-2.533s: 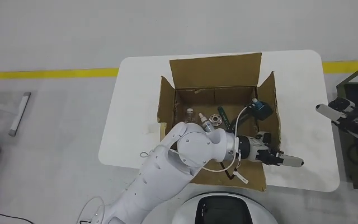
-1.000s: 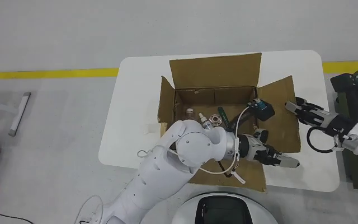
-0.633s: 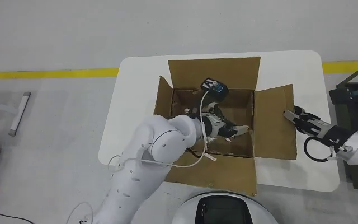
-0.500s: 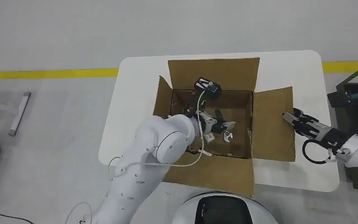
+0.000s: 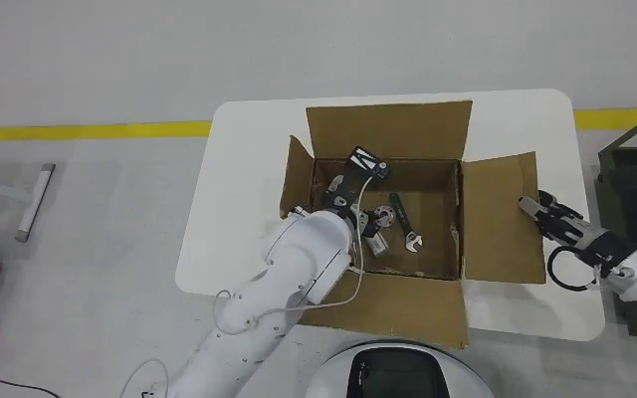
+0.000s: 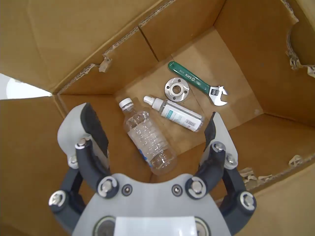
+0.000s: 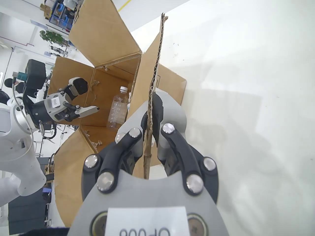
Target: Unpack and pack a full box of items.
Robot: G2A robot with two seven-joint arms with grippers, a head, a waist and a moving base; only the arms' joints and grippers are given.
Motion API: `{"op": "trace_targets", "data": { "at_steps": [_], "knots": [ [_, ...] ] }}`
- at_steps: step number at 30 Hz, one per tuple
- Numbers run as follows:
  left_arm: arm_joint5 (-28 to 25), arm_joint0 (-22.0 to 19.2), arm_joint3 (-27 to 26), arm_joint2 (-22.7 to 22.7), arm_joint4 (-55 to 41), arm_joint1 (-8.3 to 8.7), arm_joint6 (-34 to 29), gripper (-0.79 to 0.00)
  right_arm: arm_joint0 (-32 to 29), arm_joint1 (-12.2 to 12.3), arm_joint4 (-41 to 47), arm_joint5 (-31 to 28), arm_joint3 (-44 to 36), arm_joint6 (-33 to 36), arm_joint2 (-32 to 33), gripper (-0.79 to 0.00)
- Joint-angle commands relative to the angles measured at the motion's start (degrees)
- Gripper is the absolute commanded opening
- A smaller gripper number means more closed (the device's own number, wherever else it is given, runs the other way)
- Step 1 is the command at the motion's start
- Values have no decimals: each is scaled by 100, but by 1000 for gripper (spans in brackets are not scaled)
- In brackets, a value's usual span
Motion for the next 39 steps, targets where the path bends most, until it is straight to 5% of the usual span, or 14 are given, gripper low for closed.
{"op": "trace_targets", "data": {
  "at_steps": [1, 20, 39],
  "knots": [
    [0, 0, 0, 0, 1, 0, 0, 0, -66, -2, 81, -40, 11, 1, 132, -785],
    [0, 0, 0, 0, 1, 0, 0, 0, -346, -13, 108, -72, 23, -46, 462, -785],
    [79, 538, -212, -1189, 466, 124, 256, 0, -329, -7, -68, 28, 79, 7, 383, -785]
  ]
}}
